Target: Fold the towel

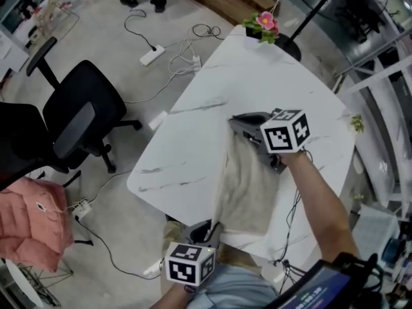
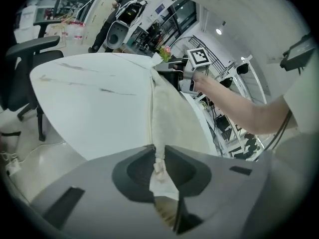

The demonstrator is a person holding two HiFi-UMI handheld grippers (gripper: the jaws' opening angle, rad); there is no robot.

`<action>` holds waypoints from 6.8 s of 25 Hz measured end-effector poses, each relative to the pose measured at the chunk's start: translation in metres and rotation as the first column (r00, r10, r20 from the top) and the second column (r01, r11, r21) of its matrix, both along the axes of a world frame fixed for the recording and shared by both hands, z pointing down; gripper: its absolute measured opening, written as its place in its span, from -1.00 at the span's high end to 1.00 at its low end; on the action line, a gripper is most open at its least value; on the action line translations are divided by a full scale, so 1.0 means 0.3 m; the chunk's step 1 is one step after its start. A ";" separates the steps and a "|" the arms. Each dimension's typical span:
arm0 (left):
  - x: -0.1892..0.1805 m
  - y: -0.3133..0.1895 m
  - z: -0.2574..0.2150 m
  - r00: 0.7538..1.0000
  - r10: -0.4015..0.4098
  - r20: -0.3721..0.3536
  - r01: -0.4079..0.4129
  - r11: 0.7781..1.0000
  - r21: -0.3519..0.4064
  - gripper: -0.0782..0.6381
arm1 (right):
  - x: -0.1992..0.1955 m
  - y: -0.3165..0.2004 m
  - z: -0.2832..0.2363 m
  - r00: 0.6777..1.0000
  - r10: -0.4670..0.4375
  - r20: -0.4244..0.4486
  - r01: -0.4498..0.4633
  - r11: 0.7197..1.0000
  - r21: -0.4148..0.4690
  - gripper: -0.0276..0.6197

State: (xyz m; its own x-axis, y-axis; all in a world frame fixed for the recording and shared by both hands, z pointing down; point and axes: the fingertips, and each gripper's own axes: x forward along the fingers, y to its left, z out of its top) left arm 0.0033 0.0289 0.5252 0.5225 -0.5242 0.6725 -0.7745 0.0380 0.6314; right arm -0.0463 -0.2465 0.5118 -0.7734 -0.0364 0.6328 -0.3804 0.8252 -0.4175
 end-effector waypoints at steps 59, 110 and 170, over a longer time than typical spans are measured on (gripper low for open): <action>-0.145 0.065 0.052 0.993 -0.063 -0.103 0.059 0.998 -0.037 0.63 | 0.470 0.960 0.066 0.997 -0.046 -0.066 0.043 0.998 -0.048 0.82; -0.046 -0.161 -0.220 0.928 -0.239 -0.287 0.280 0.954 0.110 0.58 | 0.417 0.244 -0.259 0.963 0.122 0.240 -0.059 0.966 -0.253 0.73; -0.363 -0.040 -0.195 0.968 -0.152 -0.197 0.192 0.960 0.202 0.69 | 0.165 1.116 -0.085 0.932 -0.349 -0.093 0.358 0.862 0.357 0.65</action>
State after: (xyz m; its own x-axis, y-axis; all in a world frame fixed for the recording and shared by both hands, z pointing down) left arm -0.1055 0.0169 0.4668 0.5120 -0.7401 0.4360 -0.6426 0.0067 0.7661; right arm 0.0032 0.0882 0.4863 -0.7624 0.0065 0.6471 -0.0403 0.9975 -0.0576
